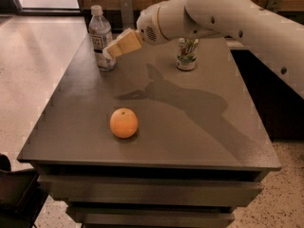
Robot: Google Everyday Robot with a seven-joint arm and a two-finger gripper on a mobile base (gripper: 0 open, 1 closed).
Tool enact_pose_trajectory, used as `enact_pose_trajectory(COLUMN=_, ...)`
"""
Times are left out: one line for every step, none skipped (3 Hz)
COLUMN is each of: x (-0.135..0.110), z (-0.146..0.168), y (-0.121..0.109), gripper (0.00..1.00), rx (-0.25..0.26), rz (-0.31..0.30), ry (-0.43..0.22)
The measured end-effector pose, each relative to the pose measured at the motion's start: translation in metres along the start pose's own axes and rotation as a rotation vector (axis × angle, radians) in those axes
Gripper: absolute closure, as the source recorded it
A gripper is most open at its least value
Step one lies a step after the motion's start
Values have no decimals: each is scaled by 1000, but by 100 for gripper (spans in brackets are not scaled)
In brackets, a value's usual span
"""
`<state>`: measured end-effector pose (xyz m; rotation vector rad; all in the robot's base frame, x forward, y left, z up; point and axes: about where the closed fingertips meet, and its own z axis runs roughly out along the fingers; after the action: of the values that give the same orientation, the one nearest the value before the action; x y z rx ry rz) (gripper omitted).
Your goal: Pick blue plastic bottle
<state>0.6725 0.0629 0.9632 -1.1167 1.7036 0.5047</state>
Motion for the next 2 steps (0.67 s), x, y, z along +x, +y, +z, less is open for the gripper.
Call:
enact_pose_trajectory(x=3, z=25, y=-13, gripper=0, rx=15, rz=-7, ry=-39)
enact_pose_trajectory(x=8, z=46, y=-23, gripper=0, rx=31, rz=3, ry=-72)
